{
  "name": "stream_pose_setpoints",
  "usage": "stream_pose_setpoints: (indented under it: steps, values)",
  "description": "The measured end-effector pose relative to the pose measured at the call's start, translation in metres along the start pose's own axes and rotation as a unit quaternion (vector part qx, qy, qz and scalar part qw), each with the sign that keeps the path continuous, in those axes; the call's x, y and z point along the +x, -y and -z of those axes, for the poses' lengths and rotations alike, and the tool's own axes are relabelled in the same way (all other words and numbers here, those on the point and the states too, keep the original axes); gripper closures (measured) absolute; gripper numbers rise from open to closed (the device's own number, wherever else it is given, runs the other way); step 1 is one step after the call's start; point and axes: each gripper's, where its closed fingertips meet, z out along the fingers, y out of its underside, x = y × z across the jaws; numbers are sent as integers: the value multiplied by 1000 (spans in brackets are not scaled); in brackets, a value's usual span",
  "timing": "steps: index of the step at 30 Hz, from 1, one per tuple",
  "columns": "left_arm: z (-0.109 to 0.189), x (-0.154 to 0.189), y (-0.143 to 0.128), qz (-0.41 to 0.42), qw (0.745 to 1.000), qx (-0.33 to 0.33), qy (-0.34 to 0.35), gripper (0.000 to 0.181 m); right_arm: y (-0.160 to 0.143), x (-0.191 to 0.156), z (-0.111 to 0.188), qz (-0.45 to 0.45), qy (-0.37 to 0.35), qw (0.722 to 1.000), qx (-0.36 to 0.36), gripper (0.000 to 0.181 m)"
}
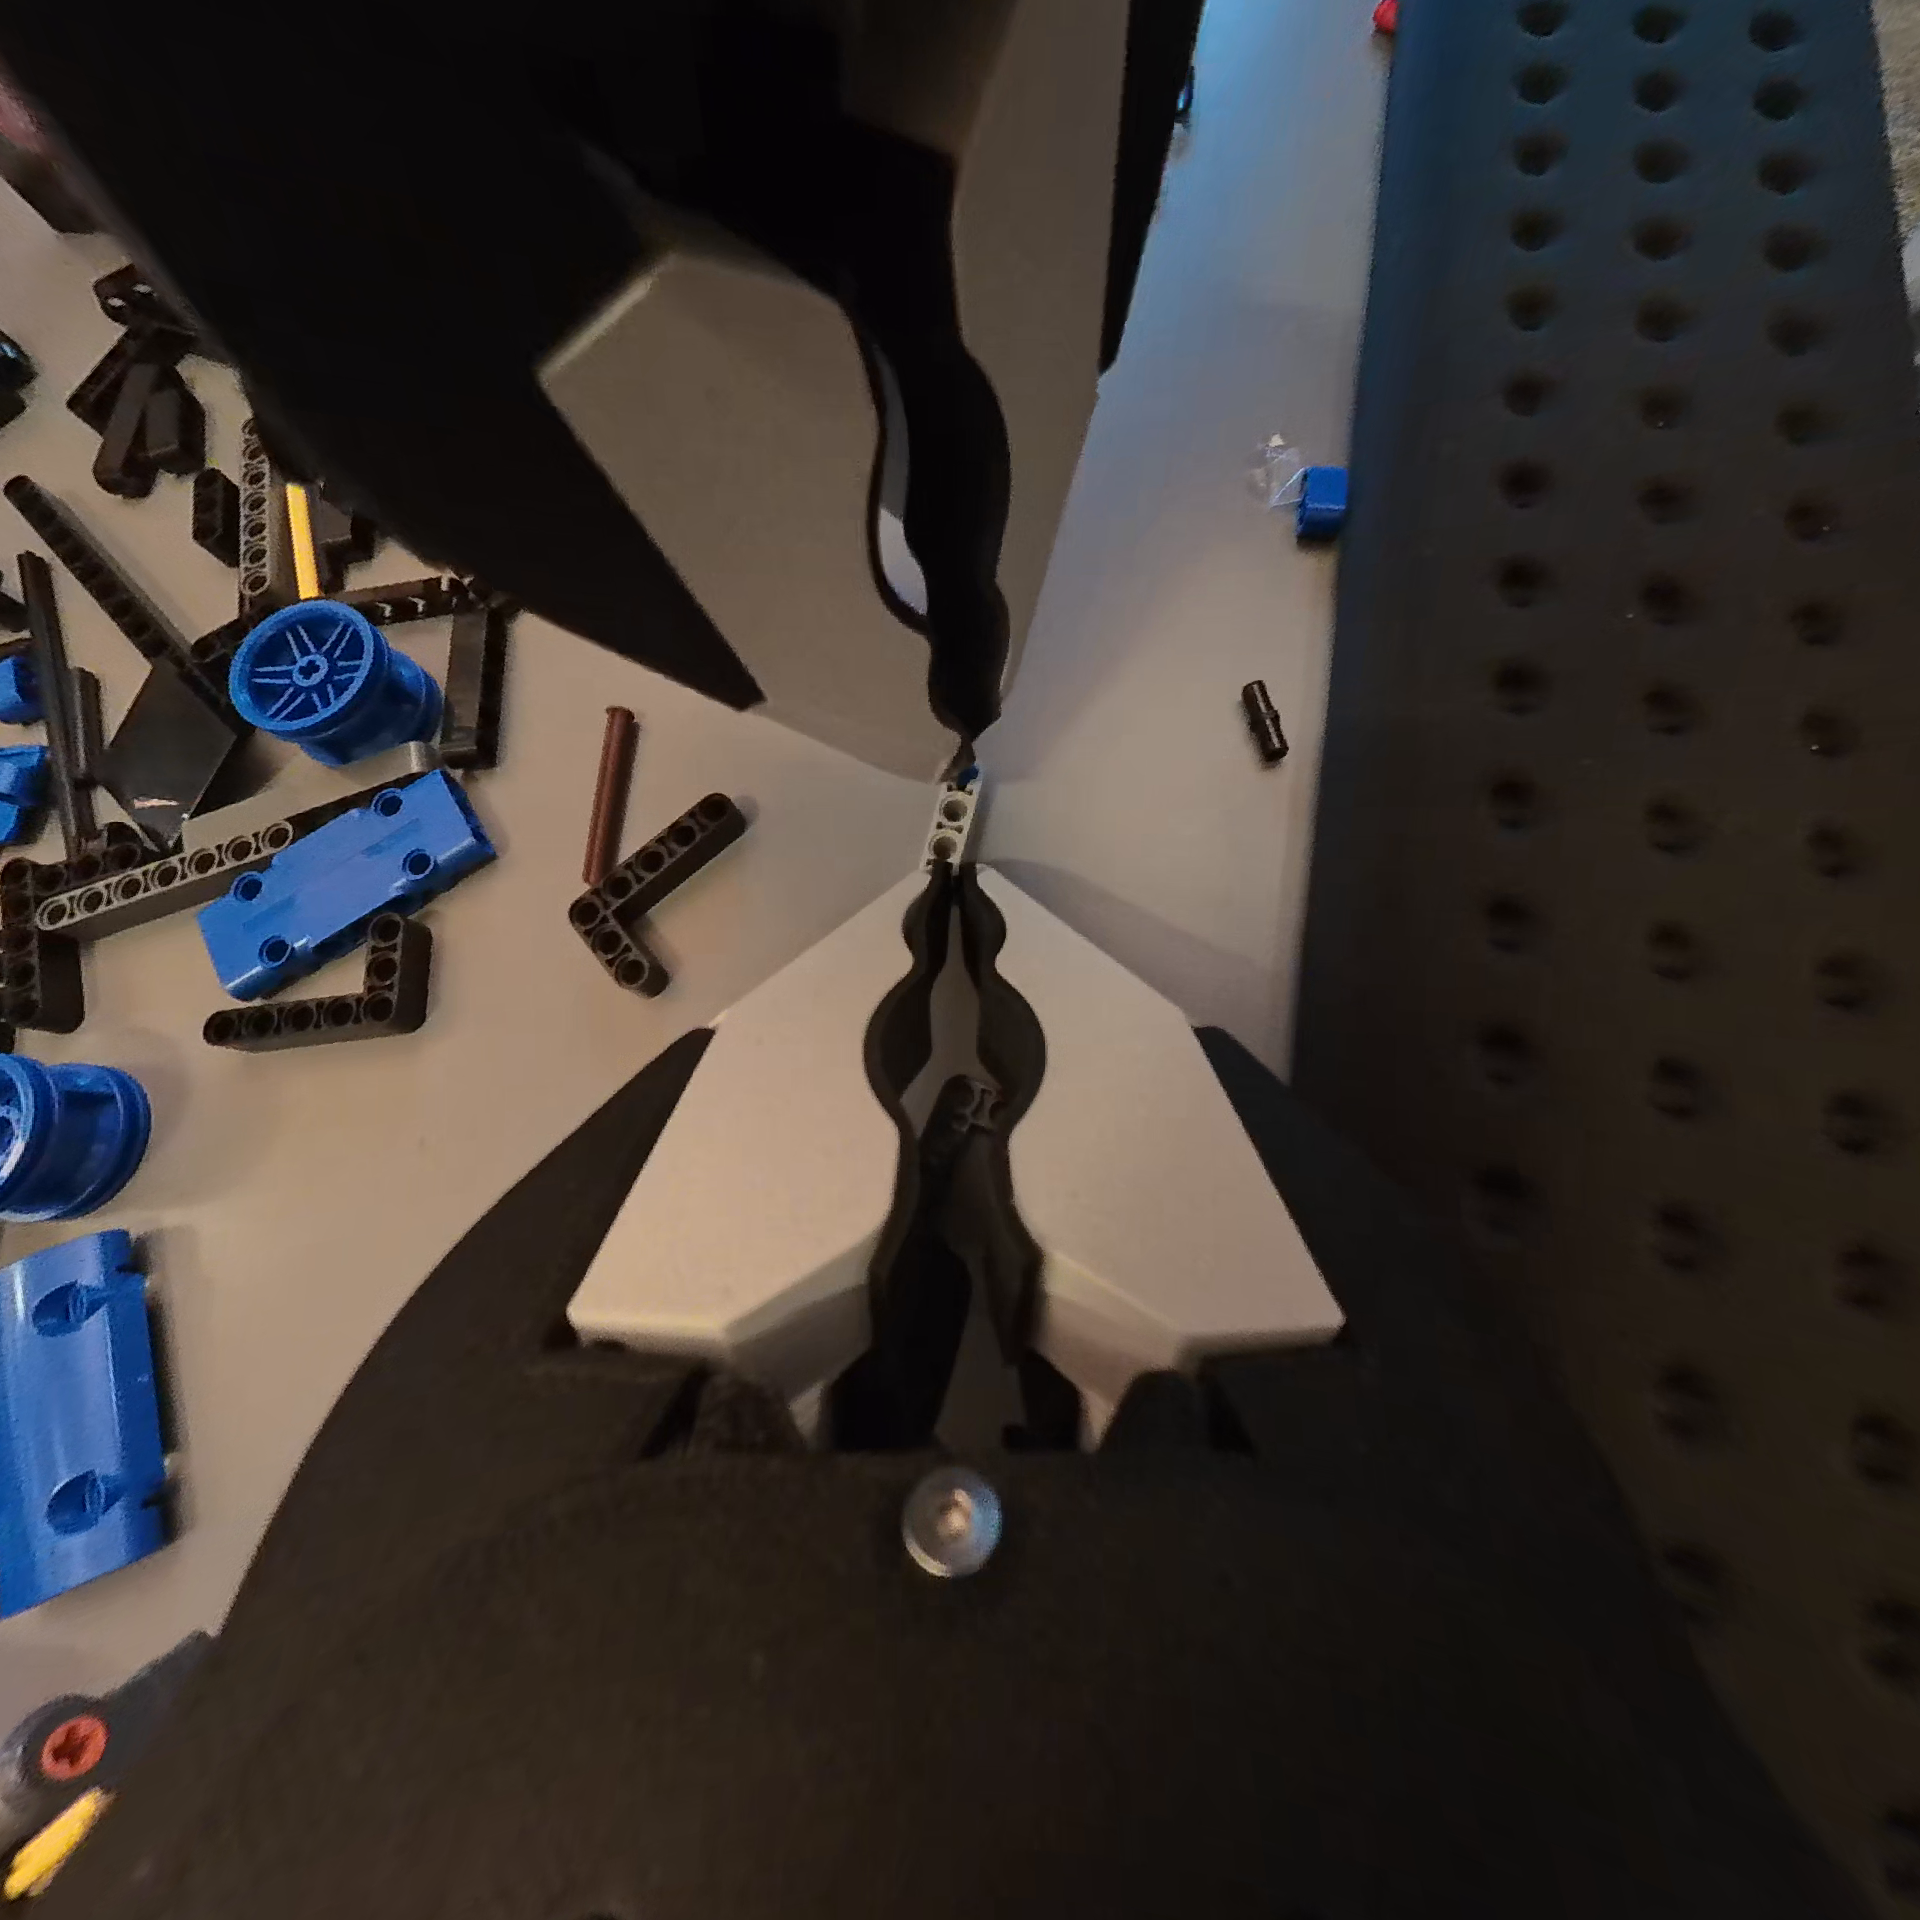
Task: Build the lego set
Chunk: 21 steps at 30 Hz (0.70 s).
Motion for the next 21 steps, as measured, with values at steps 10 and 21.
stream_pose_setpoints:
  steps: [10,21]
  values:
    - [1,0,0,3,1000,5,-6,181,4,0,-3,28,-25,999,-13,178]
    - [6,-9,9,9,999,28,34,174,-3,7,2,-1,-150,988,19,177]
